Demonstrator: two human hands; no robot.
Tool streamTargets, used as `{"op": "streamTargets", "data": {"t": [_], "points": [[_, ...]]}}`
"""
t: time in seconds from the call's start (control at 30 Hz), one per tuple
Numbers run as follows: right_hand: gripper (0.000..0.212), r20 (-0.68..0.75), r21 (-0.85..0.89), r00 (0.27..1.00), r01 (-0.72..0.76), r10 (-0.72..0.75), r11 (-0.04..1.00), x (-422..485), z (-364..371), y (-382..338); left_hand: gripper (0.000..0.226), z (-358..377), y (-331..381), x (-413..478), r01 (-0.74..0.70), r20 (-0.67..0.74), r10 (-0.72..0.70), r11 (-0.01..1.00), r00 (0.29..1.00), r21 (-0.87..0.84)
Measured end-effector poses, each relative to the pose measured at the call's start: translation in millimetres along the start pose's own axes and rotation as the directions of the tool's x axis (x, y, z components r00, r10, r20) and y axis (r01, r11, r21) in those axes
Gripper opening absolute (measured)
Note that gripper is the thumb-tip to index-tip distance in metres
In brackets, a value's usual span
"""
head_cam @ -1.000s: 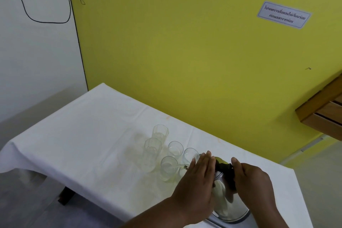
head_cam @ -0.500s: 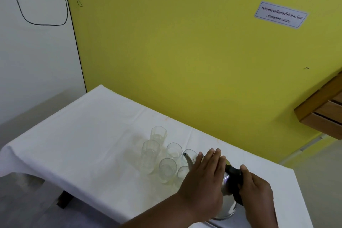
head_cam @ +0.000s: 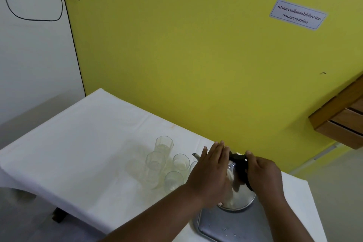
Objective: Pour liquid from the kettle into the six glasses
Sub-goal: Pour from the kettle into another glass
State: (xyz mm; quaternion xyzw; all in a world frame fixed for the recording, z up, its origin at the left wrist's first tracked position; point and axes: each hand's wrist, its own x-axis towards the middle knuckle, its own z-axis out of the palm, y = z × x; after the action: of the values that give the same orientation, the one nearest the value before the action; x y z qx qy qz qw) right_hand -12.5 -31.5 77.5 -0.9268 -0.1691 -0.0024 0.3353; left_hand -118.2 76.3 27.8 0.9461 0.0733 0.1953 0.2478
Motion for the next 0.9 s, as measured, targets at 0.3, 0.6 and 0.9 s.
{"op": "streamTargets", "data": {"t": [0.3,0.6,0.9], "points": [[0.059,0.062,-0.225,0.996,0.074,-0.061,0.972,11,16,4,0.073,18,-14,-3,0.092,0.072,-0.083,0.987,0.994,-0.128],[0.058,0.079,-0.3,0.994,0.099,-0.079,0.949,17,17,4,0.075,25,-17,-2,0.103,0.089,-0.089,0.982,0.992,-0.157],[0.057,0.071,-0.327,0.994,0.104,-0.085,0.939,18,14,6,0.076,25,-17,-3,0.088,0.091,-0.072,0.979,0.993,-0.185]]}}
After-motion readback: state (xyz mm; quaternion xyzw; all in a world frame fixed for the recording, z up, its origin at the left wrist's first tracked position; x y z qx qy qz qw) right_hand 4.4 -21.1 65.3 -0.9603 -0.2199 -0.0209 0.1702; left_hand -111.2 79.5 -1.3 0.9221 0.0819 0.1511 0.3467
